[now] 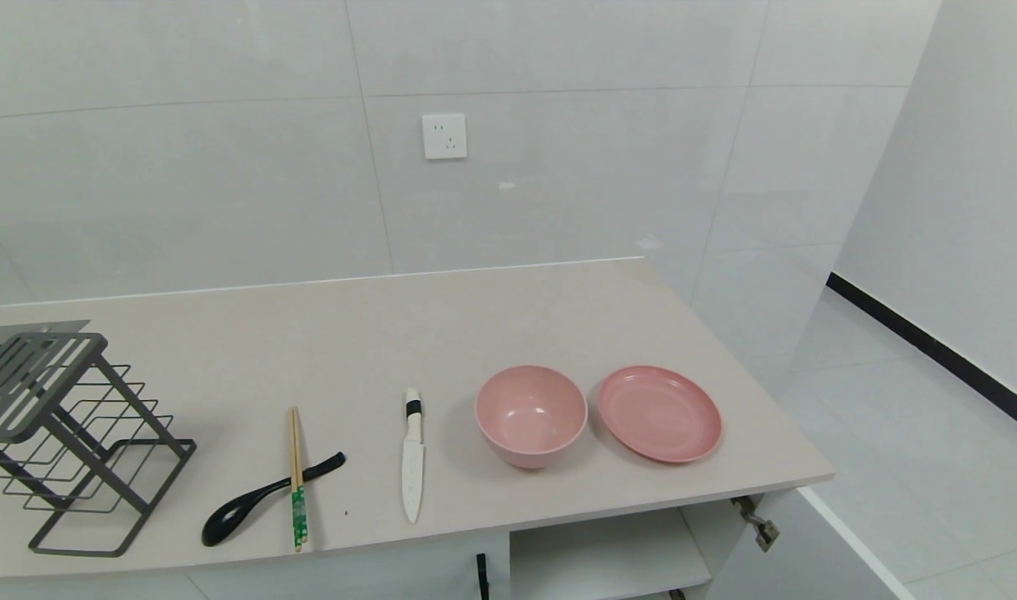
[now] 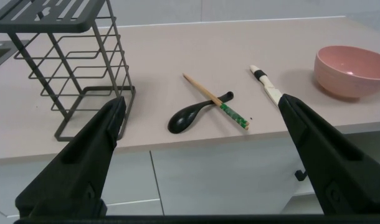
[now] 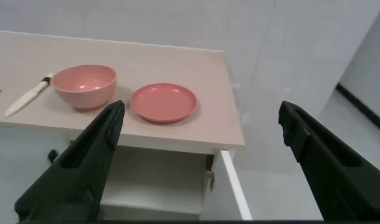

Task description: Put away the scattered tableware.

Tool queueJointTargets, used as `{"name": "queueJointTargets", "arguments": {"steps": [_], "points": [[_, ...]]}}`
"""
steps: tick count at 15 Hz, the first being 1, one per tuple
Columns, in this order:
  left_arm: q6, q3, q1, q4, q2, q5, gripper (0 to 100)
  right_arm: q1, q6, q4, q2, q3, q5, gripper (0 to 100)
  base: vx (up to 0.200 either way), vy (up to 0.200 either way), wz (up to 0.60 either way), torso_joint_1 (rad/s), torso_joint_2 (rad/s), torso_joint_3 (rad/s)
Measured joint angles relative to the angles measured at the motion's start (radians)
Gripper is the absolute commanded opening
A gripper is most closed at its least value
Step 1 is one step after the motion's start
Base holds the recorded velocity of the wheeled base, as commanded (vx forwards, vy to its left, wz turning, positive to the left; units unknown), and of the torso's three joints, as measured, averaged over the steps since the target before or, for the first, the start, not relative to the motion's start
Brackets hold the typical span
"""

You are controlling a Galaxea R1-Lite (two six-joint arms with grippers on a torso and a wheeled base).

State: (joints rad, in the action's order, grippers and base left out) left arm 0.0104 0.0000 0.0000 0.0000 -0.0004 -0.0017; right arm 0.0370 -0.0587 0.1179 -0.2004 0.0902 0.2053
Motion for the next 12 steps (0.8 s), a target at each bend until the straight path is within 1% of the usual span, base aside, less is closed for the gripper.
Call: {"name": "queueJointTargets", "arguments": {"steps": [3,7,10,11,12], "points": [[0.003,0.0,0.0,0.0,0.0,0.0,100,0.061,0.029,0.005,-0.191,0.093,0.014,100,0.0,0.0,0.0,0.0,0.0,0.0],[0.003,0.0,0.0,0.0,0.0,0.0,100,0.09,0.035,0.141,-0.457,0.157,0.034,100,0.0,0.0,0.0,0.0,0.0,0.0],[0.003,0.0,0.0,0.0,0.0,0.0,100,0.092,0.033,0.309,-0.696,0.174,0.039,100,0.0,0.0,0.0,0.0,0.0,0.0],[0.003,0.0,0.0,0.0,0.0,0.0,100,0.093,0.032,0.399,-0.797,0.173,0.04,100,0.0,0.0,0.0,0.0,0.0,0.0],[0.003,0.0,0.0,0.0,0.0,0.0,100,0.092,0.032,0.451,-0.867,0.171,0.04,100,0.0,0.0,0.0,0.0,0.0,0.0]]}}
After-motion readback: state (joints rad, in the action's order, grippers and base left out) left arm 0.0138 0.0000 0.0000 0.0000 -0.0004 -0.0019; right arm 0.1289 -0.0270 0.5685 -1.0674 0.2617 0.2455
